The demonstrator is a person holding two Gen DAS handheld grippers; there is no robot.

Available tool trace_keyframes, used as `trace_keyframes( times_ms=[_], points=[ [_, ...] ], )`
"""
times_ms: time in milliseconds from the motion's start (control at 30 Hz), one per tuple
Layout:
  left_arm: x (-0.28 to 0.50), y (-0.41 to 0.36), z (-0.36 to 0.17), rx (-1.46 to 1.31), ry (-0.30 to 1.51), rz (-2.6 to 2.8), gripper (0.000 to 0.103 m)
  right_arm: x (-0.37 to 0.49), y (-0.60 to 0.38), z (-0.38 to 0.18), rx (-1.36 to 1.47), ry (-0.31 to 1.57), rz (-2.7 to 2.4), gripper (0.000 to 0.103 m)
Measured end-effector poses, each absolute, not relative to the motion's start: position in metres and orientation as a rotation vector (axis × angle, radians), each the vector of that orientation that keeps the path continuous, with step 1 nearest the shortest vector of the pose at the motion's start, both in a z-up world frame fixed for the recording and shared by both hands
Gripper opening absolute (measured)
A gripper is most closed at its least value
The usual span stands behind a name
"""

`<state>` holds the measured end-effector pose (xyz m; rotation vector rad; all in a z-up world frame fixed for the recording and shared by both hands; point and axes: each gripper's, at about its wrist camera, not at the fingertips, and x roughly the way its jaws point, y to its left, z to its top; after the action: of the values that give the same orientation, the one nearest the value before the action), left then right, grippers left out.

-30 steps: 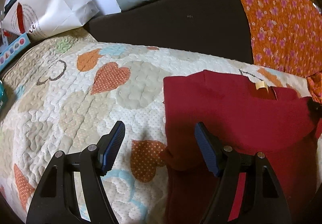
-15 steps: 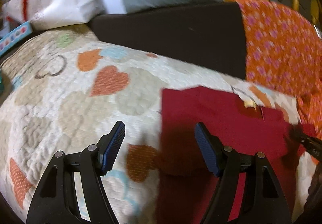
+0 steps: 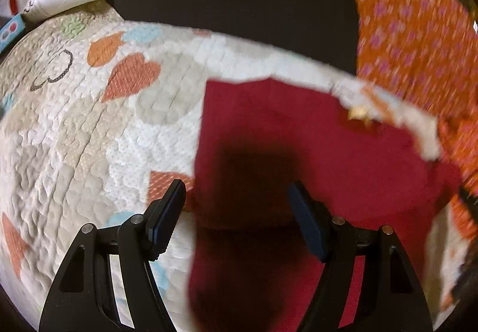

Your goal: Fold small clothes

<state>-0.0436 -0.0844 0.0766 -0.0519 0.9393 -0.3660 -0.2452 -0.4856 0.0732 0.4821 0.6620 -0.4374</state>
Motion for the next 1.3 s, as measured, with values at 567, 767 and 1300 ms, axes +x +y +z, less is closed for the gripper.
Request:
trace_keyframes(
  times_ms=[567,767,1300],
  points=[
    [-0.044,-0.089,0.055,-0.104,0.919,-0.311,0.072,-0.31,-0.674,0.021,0.917,0.549,-0.702,0.034],
    [-0.046,-0.086,0.056,-0.099,0.898,-0.301,0.072,-0.309,-0.691,0.018,0.954,0.512,-0.696,0.019],
    [-0.044,-0.047,0.072,-0.28,0.818,-0.287,0.072,-0.215,-0.45,0.199,0.417,0.394,-0.08,0.006]
  ],
)
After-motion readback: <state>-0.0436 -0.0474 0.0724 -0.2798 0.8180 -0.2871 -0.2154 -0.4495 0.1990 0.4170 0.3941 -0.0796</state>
